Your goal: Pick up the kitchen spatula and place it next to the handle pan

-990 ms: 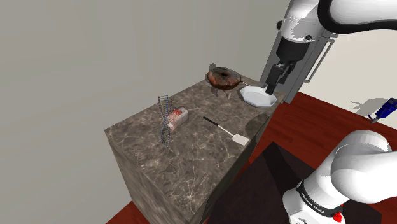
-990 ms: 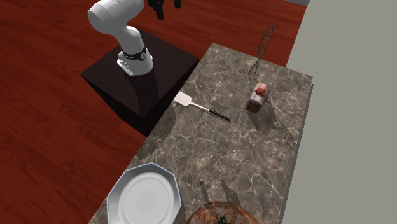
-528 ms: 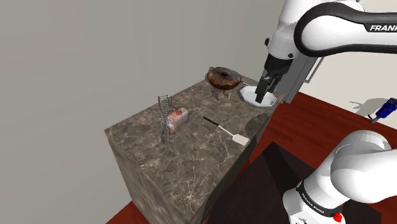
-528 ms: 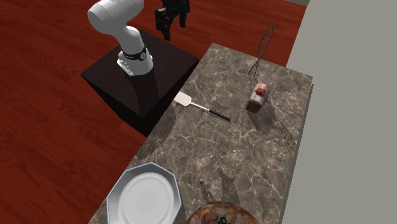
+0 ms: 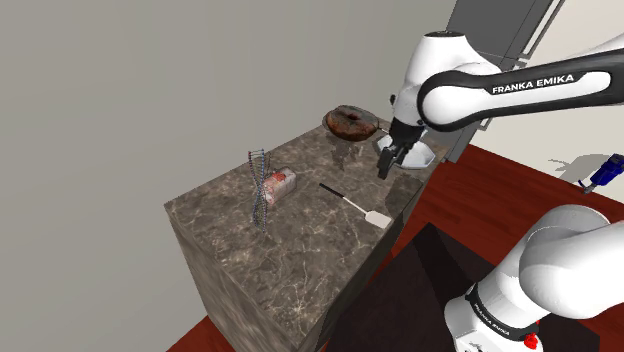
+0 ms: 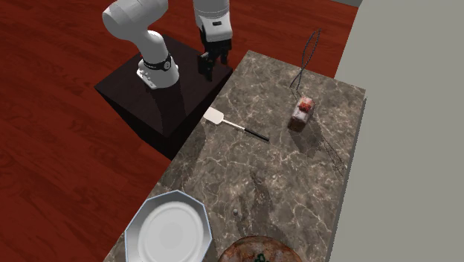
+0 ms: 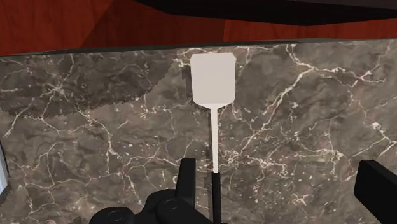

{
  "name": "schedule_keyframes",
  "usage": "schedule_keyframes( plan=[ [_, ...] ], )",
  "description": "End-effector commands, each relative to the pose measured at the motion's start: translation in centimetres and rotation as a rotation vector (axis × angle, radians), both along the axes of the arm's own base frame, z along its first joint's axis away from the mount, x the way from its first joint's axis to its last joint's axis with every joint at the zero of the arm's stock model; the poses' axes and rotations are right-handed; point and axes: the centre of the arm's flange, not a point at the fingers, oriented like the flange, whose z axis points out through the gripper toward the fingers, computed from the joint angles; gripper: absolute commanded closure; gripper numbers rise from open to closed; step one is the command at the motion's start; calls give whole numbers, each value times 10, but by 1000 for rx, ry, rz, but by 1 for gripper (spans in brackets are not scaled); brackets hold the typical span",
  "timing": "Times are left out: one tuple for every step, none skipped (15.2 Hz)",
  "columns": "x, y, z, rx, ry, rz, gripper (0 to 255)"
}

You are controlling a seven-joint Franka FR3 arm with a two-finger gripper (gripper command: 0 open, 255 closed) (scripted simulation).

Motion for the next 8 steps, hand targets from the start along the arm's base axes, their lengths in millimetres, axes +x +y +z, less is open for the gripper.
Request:
schedule_keyframes(
  plan=[
    [13,-6,-22,7,-8,6,0],
    [18,-8,-34,10,-10,8,0],
    [24,-10,-46,14,-12,11,0],
    [30,-12,-57,17,-14,14,0],
    [36,-14,-69,20,-16,16,0],
    [42,-16,-80,24,-18,19,0],
    [48,-19,-92,27,-21,22,0],
    [54,-20,-103,31,-23,24,0]
  ],
)
